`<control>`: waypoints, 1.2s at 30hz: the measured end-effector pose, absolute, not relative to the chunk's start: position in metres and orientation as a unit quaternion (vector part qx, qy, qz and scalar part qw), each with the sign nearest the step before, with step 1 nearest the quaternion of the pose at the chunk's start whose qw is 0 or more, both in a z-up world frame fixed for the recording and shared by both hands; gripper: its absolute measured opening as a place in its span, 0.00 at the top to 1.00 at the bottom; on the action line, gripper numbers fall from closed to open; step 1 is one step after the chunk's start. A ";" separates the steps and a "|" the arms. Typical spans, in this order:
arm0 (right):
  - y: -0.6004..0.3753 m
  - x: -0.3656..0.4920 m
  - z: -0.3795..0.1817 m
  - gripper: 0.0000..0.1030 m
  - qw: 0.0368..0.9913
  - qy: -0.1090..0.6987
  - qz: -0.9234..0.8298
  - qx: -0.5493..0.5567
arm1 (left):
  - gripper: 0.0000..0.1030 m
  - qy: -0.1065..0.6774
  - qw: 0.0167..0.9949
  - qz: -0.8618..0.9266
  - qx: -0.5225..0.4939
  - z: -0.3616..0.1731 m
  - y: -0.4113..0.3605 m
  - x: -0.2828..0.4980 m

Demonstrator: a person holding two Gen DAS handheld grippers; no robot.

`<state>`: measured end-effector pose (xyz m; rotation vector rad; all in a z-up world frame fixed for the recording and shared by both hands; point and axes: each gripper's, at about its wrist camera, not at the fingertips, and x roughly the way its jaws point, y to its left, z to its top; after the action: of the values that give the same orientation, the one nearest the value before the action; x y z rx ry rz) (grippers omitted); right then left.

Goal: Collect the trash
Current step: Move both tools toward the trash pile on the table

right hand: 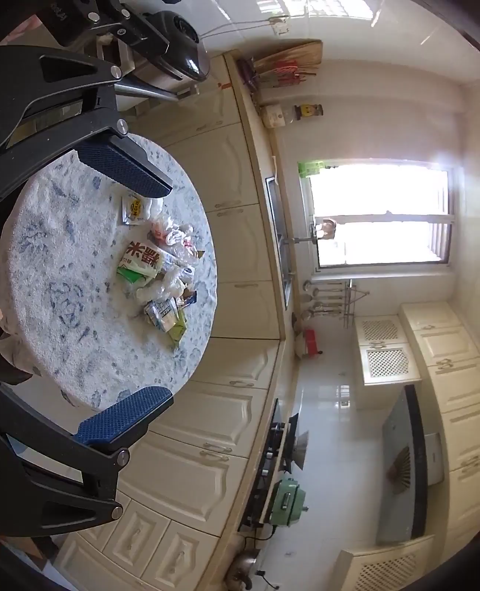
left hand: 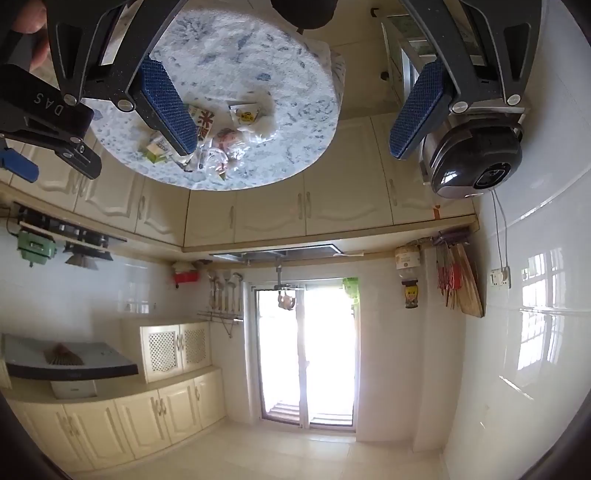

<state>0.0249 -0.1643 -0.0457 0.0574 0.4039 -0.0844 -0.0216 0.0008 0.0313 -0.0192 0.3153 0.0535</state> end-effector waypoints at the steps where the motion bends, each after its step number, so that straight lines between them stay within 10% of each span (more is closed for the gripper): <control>1: -0.164 0.024 -0.043 0.00 0.979 0.196 -0.039 0.029 | 0.01 0.154 0.988 0.028 -0.010 0.032 -0.001 -0.022; 36: -0.174 0.038 -0.052 0.00 0.976 0.216 -0.024 0.015 | 0.01 0.164 0.986 0.030 0.017 0.020 -0.026 0.007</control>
<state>0.0382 -0.1740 -0.0516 0.0304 0.4349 -0.0475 0.0071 -0.0255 0.0201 0.0346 0.3299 0.0604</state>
